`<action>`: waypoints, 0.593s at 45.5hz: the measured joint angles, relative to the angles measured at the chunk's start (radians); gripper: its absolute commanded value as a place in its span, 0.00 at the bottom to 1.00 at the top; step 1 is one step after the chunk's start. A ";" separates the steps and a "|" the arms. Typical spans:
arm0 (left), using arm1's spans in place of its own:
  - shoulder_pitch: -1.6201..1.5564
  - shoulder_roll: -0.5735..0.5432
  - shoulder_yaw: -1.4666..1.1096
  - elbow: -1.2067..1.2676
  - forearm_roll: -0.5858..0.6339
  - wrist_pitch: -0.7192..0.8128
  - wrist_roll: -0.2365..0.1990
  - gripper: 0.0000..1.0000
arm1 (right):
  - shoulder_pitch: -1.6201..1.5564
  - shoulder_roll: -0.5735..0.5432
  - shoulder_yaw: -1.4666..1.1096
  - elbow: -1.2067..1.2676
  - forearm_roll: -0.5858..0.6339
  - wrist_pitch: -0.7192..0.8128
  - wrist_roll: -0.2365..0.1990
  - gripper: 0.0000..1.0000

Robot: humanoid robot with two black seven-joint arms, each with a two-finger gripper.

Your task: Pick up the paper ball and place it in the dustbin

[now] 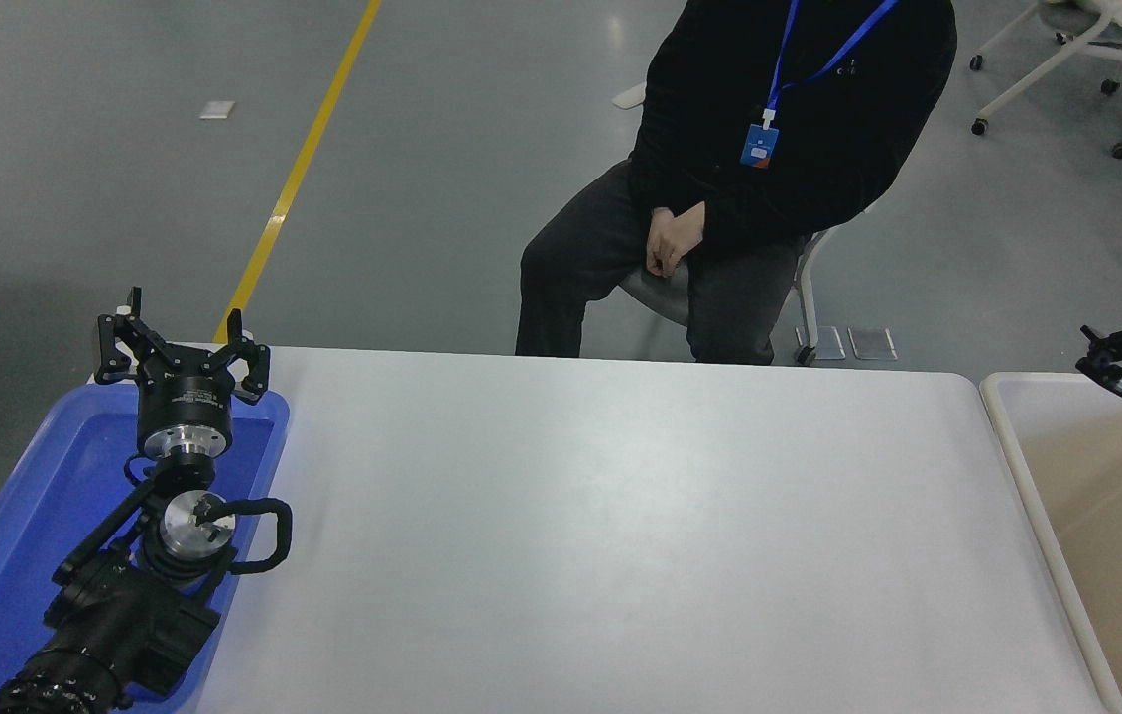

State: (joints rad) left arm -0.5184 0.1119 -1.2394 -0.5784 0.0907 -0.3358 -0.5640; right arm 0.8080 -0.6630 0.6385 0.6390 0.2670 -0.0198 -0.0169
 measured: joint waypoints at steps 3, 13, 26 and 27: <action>0.000 0.000 0.000 0.000 0.000 0.000 0.000 0.99 | 0.002 0.012 0.017 0.025 -0.001 -0.002 0.000 1.00; 0.000 0.000 0.000 0.000 0.000 0.000 0.000 0.99 | 0.006 0.092 0.077 0.076 0.000 -0.004 0.001 1.00; 0.000 0.000 0.000 0.000 0.000 0.000 0.000 0.99 | -0.056 0.224 0.210 0.094 0.001 0.000 0.002 1.00; 0.000 0.000 0.000 0.000 0.000 0.000 0.000 0.99 | -0.063 0.232 0.221 0.095 0.001 0.001 0.002 1.00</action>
State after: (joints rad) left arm -0.5185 0.1120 -1.2395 -0.5783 0.0906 -0.3357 -0.5641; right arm 0.7453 -0.4311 0.8599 0.7336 0.2682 -0.0192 -0.0145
